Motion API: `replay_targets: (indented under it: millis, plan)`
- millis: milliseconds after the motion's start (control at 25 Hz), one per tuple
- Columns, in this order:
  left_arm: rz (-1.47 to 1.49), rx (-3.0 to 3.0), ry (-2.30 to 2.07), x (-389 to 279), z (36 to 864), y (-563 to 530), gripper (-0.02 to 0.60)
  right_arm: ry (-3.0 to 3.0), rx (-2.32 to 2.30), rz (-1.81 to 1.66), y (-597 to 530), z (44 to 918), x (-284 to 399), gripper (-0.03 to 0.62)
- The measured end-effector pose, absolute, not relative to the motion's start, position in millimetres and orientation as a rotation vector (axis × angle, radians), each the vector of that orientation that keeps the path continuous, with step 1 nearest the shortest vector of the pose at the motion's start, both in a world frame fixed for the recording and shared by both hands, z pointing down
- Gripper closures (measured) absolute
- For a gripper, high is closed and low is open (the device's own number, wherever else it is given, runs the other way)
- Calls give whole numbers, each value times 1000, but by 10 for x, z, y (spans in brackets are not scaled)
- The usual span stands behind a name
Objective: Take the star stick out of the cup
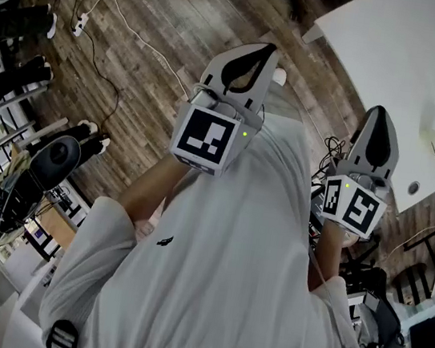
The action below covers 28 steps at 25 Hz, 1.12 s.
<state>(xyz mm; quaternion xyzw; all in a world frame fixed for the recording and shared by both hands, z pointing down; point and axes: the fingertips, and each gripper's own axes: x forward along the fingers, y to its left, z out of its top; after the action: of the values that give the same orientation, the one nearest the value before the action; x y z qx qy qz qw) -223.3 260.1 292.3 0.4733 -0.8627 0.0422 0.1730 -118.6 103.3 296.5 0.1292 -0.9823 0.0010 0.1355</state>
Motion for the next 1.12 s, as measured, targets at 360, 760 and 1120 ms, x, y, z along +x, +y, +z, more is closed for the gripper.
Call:
replay_targets:
  millis: [360,760,1120]
  plan:
    - [152,1616,-2228,-2727,2940,2180,585,-2761,777,95,940,2827,-1124,591]
    - [294,2091,-1829,-2294,2942,1872,586,-2549,1331,233,1429,2925,-382,589]
    - [370,2282,-1555,-1207,3006,1470,586,-2437,1453,175,1422,2888,525,589]
